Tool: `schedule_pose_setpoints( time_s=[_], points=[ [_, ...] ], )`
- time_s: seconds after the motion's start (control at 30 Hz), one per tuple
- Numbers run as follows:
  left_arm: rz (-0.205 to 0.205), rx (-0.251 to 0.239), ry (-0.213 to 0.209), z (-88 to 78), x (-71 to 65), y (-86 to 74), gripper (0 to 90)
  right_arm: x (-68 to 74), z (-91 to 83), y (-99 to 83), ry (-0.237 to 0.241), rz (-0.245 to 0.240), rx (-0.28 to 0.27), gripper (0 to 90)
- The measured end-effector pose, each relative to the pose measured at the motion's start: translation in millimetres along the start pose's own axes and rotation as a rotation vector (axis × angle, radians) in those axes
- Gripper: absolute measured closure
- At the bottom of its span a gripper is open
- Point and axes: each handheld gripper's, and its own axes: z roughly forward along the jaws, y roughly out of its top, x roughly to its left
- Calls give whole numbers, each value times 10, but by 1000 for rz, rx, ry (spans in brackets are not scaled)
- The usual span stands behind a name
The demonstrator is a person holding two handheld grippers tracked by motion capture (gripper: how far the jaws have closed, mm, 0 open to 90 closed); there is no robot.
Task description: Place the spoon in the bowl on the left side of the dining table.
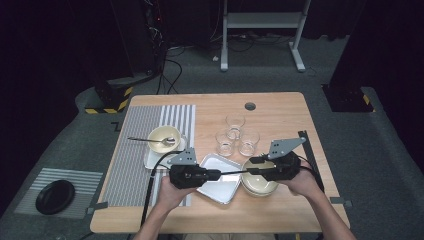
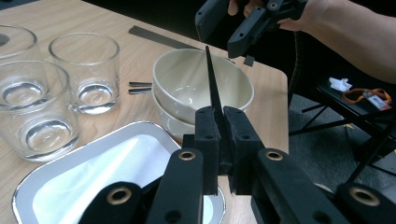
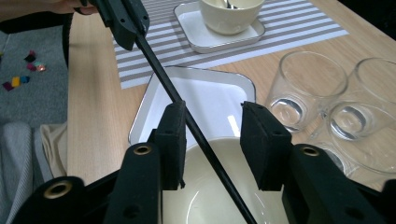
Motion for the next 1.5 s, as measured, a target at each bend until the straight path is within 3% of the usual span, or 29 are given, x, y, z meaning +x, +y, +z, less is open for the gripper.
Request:
schedule_pose_setpoints(
  time_s=[0.1,0.13,0.33,0.4,0.43,0.47,0.53,0.57,0.67,0.7,0.8,0.83,0.93,1.0,1.07,1.27,1.37,1.4,1.43,1.5],
  points=[
    [14,0,5,-11,11,6,845,-5,-28,-36,-14,26,-13,587],
    [13,-2,6,-12,9,5,845,-24,-32,-50,-21,14,-19,580],
    [3,-4,19,-28,8,3,845,-27,-55,-131,-50,67,-36,544],
    [2,-7,25,-32,10,3,845,-28,-60,-149,-57,72,-37,539],
    [-21,-10,27,-32,-1,-2,844,-27,-65,-157,-62,76,-37,535],
    [-2,-8,26,-34,13,0,844,-29,-68,-169,-69,79,-42,532],
    [-11,-8,31,-36,9,-4,845,-51,-72,-185,-83,56,-57,526],
    [-17,-9,36,-40,5,-7,845,-33,-82,-195,-87,83,-54,525],
    [-14,-14,44,-55,12,-10,845,-40,-103,-238,-106,102,-72,517],
    [-33,-18,50,-62,1,-15,844,-46,-108,-251,-114,99,-75,515],
    [-39,-23,57,-73,7,-24,845,-64,-122,-285,-129,90,-77,511],
    [-31,-23,52,-75,16,-24,845,-46,-128,-297,-128,117,-73,510],
    [-41,-26,64,-81,5,-26,845,-49,-148,-332,-142,128,-75,510],
    [-22,-27,63,-96,21,-21,844,-59,-166,-365,-152,129,-78,510],
    [-42,-38,69,-107,17,-22,844,-63,-182,-393,-160,143,-83,510],
    [-41,-45,78,-120,21,-13,845,-64,-229,-475,-186,171,-93,511],
    [-31,-51,87,-130,15,-7,845,-72,-260,-503,-198,176,-104,511],
    [-40,-56,93,-133,8,-7,845,-91,-266,-511,-204,158,-115,510],
    [-37,-62,96,-139,11,-6,845,-77,-276,-517,-205,183,-112,510],
    [-31,-63,101,-156,14,-4,845,-81,-292,-539,-210,187,-125,510]
  ],
)
